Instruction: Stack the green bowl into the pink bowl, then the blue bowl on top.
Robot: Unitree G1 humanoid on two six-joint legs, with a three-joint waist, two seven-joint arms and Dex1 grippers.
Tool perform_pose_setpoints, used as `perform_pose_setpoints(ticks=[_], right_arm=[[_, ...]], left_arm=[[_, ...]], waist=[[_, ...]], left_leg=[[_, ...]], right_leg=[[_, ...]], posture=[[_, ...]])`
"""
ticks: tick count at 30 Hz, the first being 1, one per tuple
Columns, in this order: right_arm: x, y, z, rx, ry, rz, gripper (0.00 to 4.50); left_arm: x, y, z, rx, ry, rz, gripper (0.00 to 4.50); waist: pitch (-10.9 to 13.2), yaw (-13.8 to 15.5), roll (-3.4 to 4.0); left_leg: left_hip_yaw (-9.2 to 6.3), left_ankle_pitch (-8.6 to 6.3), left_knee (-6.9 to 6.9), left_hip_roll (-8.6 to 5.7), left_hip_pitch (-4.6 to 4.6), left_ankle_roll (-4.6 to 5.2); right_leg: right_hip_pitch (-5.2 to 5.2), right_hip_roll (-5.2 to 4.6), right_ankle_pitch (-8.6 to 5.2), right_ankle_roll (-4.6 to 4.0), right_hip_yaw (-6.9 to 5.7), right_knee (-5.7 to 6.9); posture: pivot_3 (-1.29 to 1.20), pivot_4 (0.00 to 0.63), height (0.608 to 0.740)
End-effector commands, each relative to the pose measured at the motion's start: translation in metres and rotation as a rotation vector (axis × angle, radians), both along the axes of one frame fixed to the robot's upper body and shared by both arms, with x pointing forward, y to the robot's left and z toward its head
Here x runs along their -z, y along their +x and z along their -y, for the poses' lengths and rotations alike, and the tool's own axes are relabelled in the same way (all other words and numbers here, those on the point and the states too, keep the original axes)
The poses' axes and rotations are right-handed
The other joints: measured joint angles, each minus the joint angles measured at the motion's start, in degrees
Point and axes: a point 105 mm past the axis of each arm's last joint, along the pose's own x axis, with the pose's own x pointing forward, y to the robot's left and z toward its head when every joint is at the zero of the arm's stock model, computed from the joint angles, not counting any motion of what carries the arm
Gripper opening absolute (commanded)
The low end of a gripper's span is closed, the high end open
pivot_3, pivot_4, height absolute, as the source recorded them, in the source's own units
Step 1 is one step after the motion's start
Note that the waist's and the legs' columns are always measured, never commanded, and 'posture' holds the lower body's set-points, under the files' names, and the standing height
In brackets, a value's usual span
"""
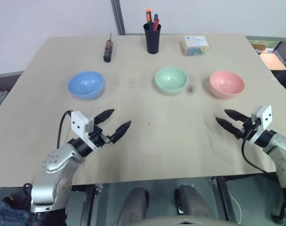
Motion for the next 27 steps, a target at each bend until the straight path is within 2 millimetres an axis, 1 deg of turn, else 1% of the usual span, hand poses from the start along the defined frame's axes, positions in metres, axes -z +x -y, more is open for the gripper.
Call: perform_pose_setpoints(ticks=[1,3,6,8,9,10,12,16,19,23,27], right_arm=[[-0.025,0.010,-0.002,0.008,-0.062,0.090,2.70],[-0.031,0.022,-0.001,0.034,-0.100,0.056,2.70],[-0.036,0.034,0.001,0.053,-0.169,0.045,2.70],[-0.044,0.049,0.006,0.091,-0.257,0.071,2.70],[-0.046,0.054,0.008,0.105,-0.281,0.079,2.70],[-0.051,0.065,0.014,0.143,-0.300,0.083,2.70],[-0.059,0.081,0.019,0.173,-0.314,0.081,2.70],[-0.057,0.104,0.023,0.202,-0.386,0.047,2.70],[-0.055,0.115,0.014,0.159,-0.422,0.024,2.70],[-0.063,0.123,0.002,0.102,-0.391,0.015,2.70],[-0.071,0.130,0.005,0.124,-0.397,0.035,2.70]], left_arm=[[-0.014,-0.002,0.008,0.057,-0.008,0.048,4.50],[-0.020,-0.004,0.015,0.106,-0.031,0.062,4.50],[-0.028,-0.006,0.022,0.152,-0.054,0.084,4.50],[-0.035,-0.007,0.028,0.193,-0.071,0.103,4.50],[-0.037,-0.007,0.030,0.204,-0.074,0.108,4.50],[-0.040,-0.007,0.034,0.226,-0.083,0.115,4.50],[-0.044,-0.008,0.041,0.259,-0.089,0.125,4.50],[-0.051,-0.015,0.050,0.317,-0.121,0.124,4.50],[-0.052,-0.017,0.054,0.344,-0.137,0.106,4.50],[-0.052,-0.015,0.053,0.329,-0.124,0.114,4.50],[-0.052,-0.015,0.050,0.307,-0.128,0.117,4.50]], waist=[[0.0,-0.1,0.03],[0.0,-0.2,0.06],[0.0,-0.1,0.06],[0.0,0.0,0.06],[0.0,0.0,0.06],[0.1,0.0,0.06],[0.1,-0.1,0.07],[0.1,-0.2,0.07],[0.1,-0.2,0.07],[0.1,-0.3,0.08],[0.1,-0.1,0.08]], left_leg=[[0.00,0.00,0.00,0.00,0.00,0.00],[0.04,0.00,0.00,0.00,0.01,0.00],[0.05,0.00,0.01,-0.01,0.02,0.00],[0.01,0.00,0.00,0.00,-0.01,0.00],[0.02,0.00,-0.01,0.00,-0.06,0.00],[0.03,0.00,0.00,-0.01,-0.06,0.00],[0.06,0.00,0.00,-0.04,-0.08,-0.01],[0.14,0.00,-0.03,-0.01,-0.10,-0.01],[0.25,0.01,-0.10,0.03,-0.13,-0.01],[0.41,0.00,-0.10,0.04,-0.13,-0.01],[0.38,0.00,-0.09,0.03,-0.15,-0.01]], right_leg=[[0.00,0.00,0.00,0.00,0.00,0.00],[-0.01,0.01,0.00,0.00,0.03,0.01],[-0.01,0.03,0.00,0.00,0.04,0.02],[0.00,0.02,0.00,0.00,-0.05,-0.02],[-0.04,0.02,0.00,0.00,-0.06,-0.03],[-0.05,0.01,0.00,0.00,-0.06,-0.03],[-0.07,0.02,0.00,0.00,-0.02,-0.04],[-0.09,0.00,0.00,0.00,0.01,-0.11],[-0.14,-0.03,0.00,-0.01,-0.01,-0.16],[-0.16,-0.02,0.00,-0.01,0.07,-0.15],[-0.17,-0.04,0.00,-0.01,0.05,-0.16]], posture=[[0.00,0.150,0.712],[0.00,0.150,0.712],[0.00,0.150,0.712],[0.00,0.150,0.712],[0.00,0.150,0.712],[0.00,0.150,0.712],[0.00,0.150,0.712],[0.00,0.150,0.712],[0.00,0.150,0.712],[0.00,0.150,0.712],[0.00,0.150,0.712]])
